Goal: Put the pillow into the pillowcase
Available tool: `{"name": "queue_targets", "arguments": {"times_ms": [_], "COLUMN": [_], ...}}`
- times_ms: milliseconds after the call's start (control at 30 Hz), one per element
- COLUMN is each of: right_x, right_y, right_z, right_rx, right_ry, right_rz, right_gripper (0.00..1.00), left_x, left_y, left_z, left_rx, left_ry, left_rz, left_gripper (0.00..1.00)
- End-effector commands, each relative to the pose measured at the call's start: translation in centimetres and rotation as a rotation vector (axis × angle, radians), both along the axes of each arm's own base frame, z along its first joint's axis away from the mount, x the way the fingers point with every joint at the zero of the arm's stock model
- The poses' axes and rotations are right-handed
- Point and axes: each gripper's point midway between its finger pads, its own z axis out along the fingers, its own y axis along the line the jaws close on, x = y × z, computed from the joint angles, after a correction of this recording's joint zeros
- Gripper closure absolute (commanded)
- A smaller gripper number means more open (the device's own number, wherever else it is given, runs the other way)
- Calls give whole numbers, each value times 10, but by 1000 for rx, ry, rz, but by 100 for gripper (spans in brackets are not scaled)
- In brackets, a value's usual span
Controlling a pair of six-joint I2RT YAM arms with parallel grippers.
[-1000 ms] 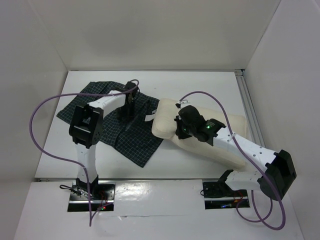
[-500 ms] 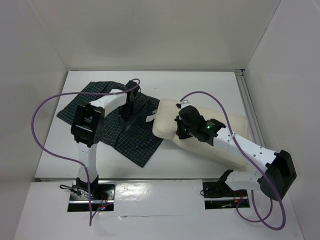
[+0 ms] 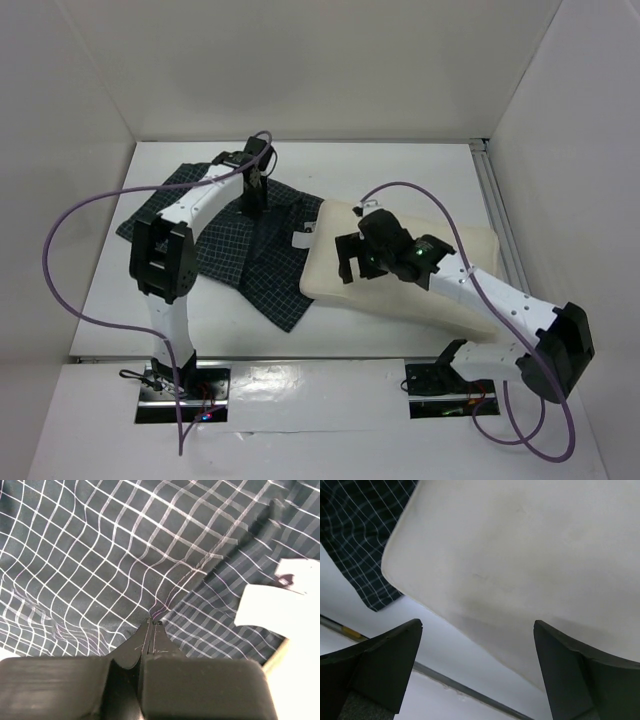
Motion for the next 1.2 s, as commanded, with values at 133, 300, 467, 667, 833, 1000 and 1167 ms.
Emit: {"name": "queue_targets", "arguments": {"times_ms": [133,300,467,667,833,1000,1167], "right_x": [65,83,97,110,83,48,36], "right_y": [43,61,52,61,89,132,156], "right_z": [31,-19,-41,55,83,60,42], "right_rx": [9,-37,-36,84,143,129,122], "right_ry": [-47,67,106,-104,-89,-21,2], "right_rz": [-87,-128,-151,-37,147,305,363], "right_gripper": [0,0,100,100,100,100,100], "left_x": [-3,-3,-4,-8,-12,-13,-14], "left_y": [-7,-9,-14,-13,-14,-10,-11], "left_z": [53,64,82,90,96,97,97], "left_rx": [-159,-178,-206,-211,-222,-215,-218], "left_ry": [-70,-95,-118,-123,-121,-113,-111], "left_rz": [21,15,-7,-20,-26,-24,-38], "left_gripper": [100,100,100,100,100,100,100]}}
